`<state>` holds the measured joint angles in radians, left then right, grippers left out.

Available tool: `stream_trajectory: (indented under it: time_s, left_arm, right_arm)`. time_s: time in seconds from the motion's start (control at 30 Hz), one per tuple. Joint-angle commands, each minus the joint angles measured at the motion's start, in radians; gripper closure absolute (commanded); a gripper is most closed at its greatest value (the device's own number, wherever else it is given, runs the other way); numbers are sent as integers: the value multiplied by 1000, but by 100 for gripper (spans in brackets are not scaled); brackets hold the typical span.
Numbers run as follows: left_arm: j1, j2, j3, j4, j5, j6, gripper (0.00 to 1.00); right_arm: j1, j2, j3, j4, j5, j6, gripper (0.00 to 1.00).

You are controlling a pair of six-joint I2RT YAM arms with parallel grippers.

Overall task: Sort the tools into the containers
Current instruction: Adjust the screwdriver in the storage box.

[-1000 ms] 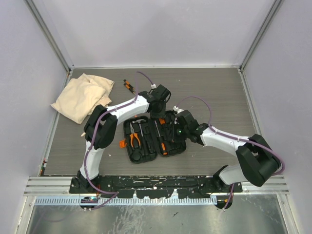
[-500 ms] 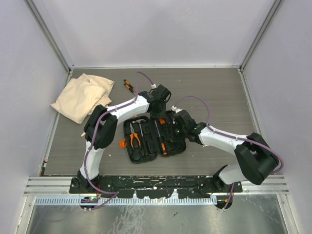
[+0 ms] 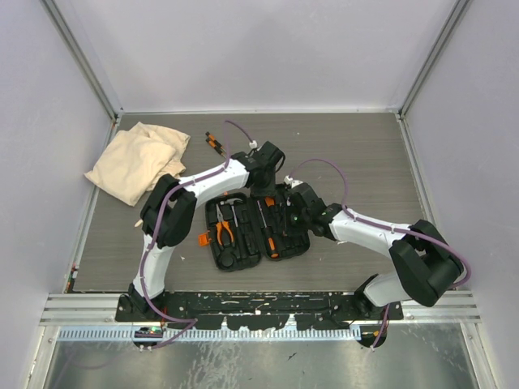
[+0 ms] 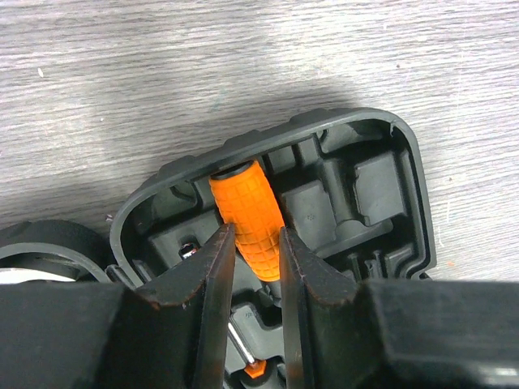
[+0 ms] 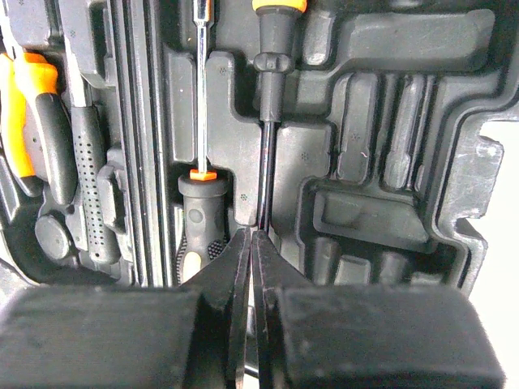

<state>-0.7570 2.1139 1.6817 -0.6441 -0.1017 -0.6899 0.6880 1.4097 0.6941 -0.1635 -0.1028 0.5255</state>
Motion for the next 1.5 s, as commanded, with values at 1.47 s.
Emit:
stream_trajectory:
  time_s: [1.47]
  left_arm:
    - [-2,96,10,-53,-15,-25,81]
  right_arm:
    - [149,156,-126,-107,259,98,99]
